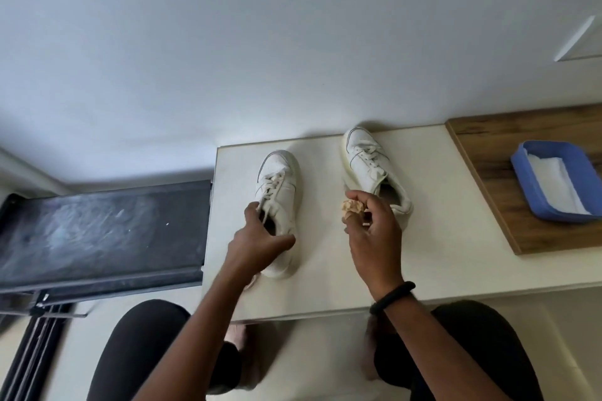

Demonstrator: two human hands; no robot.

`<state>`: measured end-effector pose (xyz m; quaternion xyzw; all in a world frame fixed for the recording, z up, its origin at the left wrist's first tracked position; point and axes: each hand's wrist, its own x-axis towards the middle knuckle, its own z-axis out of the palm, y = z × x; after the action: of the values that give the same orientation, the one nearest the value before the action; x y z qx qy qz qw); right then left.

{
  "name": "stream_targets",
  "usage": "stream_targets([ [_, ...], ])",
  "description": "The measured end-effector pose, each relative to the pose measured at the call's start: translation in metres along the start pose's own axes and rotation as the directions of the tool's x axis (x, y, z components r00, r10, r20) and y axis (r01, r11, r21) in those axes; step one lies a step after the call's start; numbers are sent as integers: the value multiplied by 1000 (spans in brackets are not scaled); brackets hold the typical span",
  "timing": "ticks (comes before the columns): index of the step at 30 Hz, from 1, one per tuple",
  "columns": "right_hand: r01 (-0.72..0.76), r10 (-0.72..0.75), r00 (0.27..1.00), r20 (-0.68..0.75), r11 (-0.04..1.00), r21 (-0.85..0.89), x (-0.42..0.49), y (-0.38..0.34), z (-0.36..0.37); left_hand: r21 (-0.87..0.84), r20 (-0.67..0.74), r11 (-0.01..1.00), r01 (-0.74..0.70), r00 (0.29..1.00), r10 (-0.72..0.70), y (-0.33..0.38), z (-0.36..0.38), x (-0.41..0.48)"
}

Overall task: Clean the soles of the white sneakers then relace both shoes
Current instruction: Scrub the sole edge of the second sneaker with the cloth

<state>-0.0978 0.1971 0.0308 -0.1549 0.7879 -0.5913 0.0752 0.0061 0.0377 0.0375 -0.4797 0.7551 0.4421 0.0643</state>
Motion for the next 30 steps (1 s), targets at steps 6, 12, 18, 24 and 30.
stream_targets([
  [6, 62, -65, 984, 167, 998, 24, -15, -33, 2, -793, 255, 572, 209, 967, 1, -37, -41, -38],
  [12, 258, -259, 931, 257, 965, 40, -72, -90, -15, -919, 162, 386, 82, 970, 180, -43, -46, -92],
  [18, 308, -337, 921, 195, 937, 165, -99, -137, -47, -934, 83, 353, -61, 921, 379, -11, -59, -132],
  [24, 137, -218, 966, 140, 889, 437, -119, -188, -63, -954, 21, 278, -113, 900, 436, 13, -79, -155],
  [30, 528, -516, 829, 216, 849, 4, -143, -201, -74, -984, 25, 173, -35, 942, 333, -5, -90, -188],
])
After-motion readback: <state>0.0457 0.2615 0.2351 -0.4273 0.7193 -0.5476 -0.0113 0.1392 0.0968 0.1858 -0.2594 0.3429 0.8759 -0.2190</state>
